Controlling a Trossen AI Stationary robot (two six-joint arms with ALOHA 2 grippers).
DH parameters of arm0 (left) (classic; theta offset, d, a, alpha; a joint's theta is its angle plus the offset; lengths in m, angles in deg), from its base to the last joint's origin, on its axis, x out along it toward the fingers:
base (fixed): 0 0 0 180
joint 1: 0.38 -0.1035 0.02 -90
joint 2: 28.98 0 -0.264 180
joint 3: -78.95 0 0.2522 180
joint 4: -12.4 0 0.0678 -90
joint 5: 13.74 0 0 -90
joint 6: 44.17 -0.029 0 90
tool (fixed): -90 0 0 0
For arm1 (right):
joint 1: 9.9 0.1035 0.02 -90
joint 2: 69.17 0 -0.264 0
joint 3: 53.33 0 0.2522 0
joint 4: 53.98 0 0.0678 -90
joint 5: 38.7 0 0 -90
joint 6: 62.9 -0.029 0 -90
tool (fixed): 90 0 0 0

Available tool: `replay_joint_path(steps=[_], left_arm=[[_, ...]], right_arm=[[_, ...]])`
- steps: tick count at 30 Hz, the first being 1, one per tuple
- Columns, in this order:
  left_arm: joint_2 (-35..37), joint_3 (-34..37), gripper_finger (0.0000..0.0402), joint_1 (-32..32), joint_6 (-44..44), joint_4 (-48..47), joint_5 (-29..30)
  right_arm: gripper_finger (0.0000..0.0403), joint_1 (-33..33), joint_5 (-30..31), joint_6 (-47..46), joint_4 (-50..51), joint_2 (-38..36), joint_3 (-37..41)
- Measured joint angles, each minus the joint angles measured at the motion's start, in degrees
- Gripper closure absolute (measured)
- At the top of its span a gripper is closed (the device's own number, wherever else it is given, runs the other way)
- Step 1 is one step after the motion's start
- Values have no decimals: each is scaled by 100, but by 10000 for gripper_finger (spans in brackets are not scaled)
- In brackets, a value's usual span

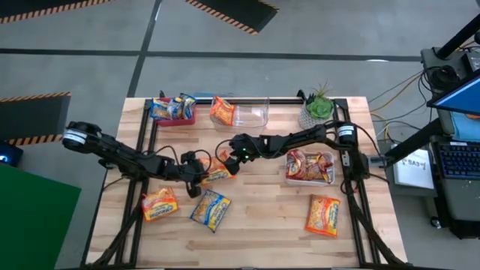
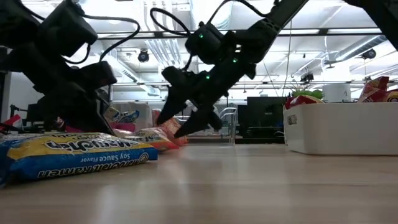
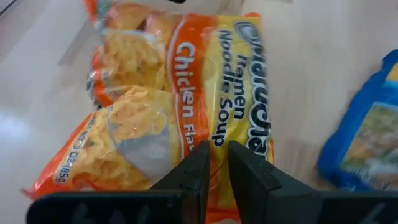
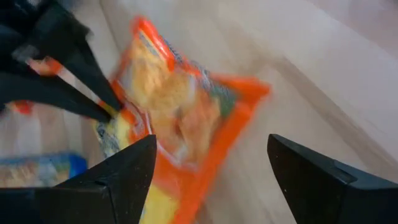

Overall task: Sort Maruchan noodles
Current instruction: Put the orange noodle pack into the transparent bin

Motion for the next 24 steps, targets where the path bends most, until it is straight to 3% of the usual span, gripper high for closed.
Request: replay_joint_path(steps=[24], left_arm=[[-5, 347, 361, -21, 360, 296, 314]], right_arm=[[108, -82, -270, 198, -719, 262, 27]])
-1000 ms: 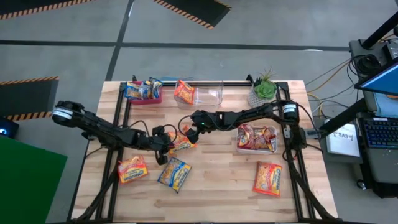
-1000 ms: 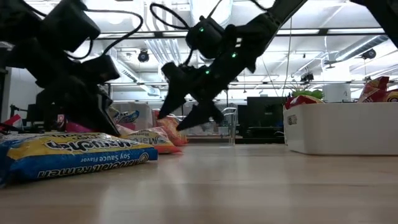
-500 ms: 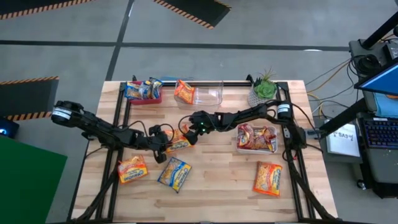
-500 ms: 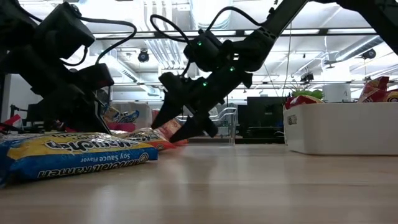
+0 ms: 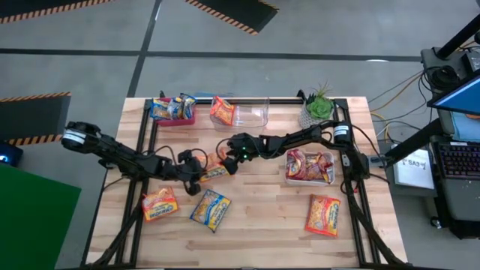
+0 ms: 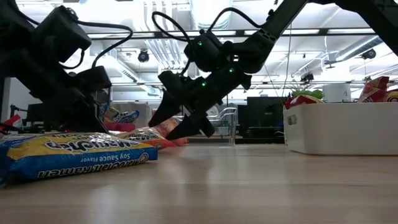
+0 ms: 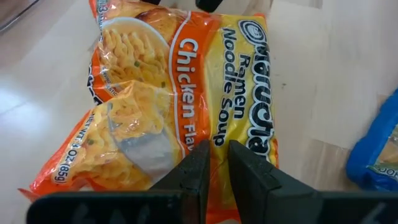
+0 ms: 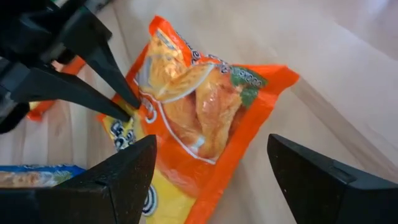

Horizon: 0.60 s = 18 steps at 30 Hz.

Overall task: Sort Maruchan noodles
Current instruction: Put the orange noodle pack into the transparent bin

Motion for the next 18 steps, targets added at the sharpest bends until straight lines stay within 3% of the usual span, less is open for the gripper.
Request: replay_joint_path(steps=[9, 18], left_arm=[[-2, 60, 361, -2, 73, 77, 57], [-9, 77, 361, -2, 60, 238, 74]], right_arm=[[112, -2, 473, 69, -269, 0, 24], [111, -11, 328, -37, -896, 509, -17]])
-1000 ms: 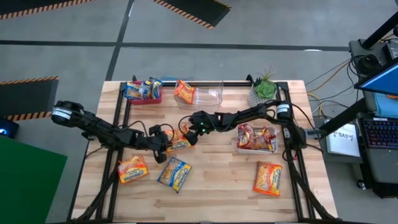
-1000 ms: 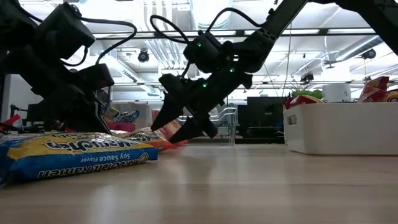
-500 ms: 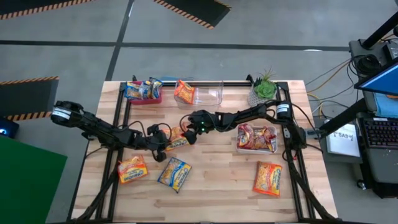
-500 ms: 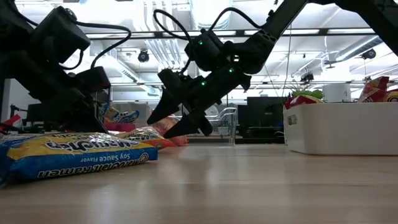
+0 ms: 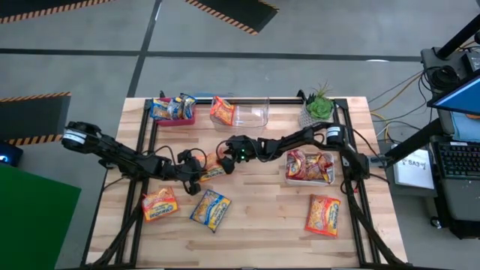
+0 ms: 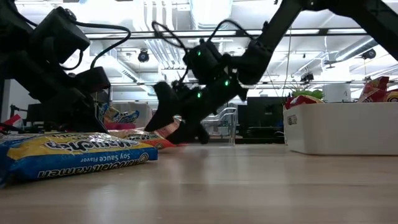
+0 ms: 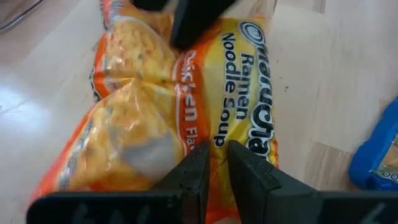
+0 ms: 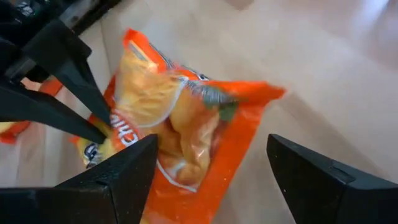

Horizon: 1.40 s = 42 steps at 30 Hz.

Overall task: Sort Maruchan noodles
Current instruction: Put the orange noodle pack into the transparent bin

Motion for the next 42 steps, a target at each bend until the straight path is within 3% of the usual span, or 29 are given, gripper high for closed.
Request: replay_joint_path(steps=[10, 18, 24, 35, 42], left_arm=[[3, 4, 361, 4, -26, 53, 0], [3, 4, 361, 1, -27, 69, 1], [3, 4, 361, 0, -26, 85, 6], [5, 4, 361, 0, 15, 104, 11], [68, 2, 361, 9, -27, 169, -11]], right_arm=[[127, -11, -500, -41, -517, 211, -54], [165, 4, -763, -18, -583, 241, -198], [215, 4, -808, -108, -641, 241, -199], [349, -17, -934, -336, -648, 241, -199], [369, -87, -1272, -359, -612, 195, -199]])
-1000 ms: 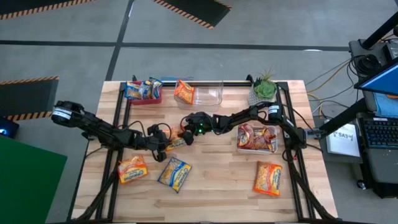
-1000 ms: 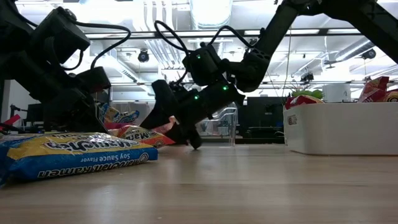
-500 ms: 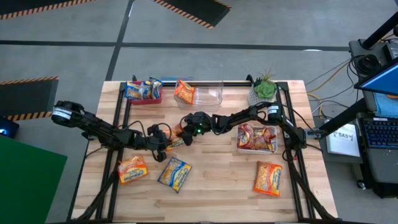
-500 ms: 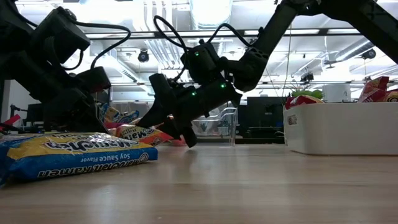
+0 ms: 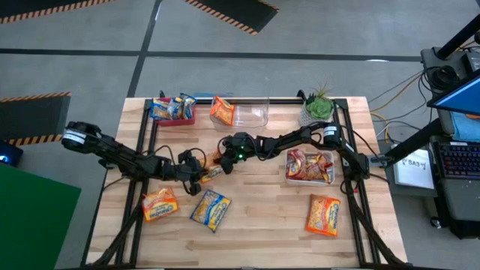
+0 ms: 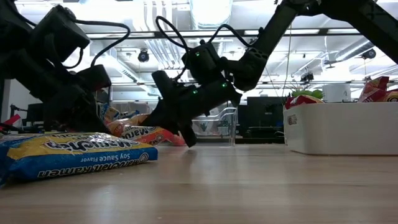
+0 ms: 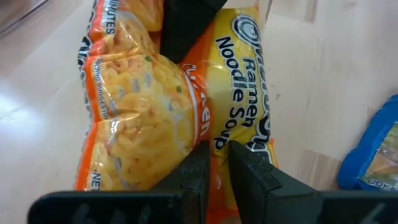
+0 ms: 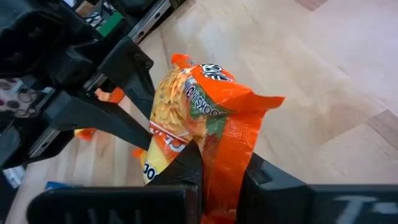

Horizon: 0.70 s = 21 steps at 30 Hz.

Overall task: Sort Maruchan noodles
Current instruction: Put the orange noodle pack into the transparent bin

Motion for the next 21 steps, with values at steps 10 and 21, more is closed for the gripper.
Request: replay_joint_path(steps=[10, 21], left_arm=[[783, 0, 361, 11, -431, -63, -24], [2379, -2, 361, 11, -1075, -605, -183]], right_arm=[[370, -55, -599, -127, 33, -211, 0], [371, -53, -1061, -147, 218, -685, 2]])
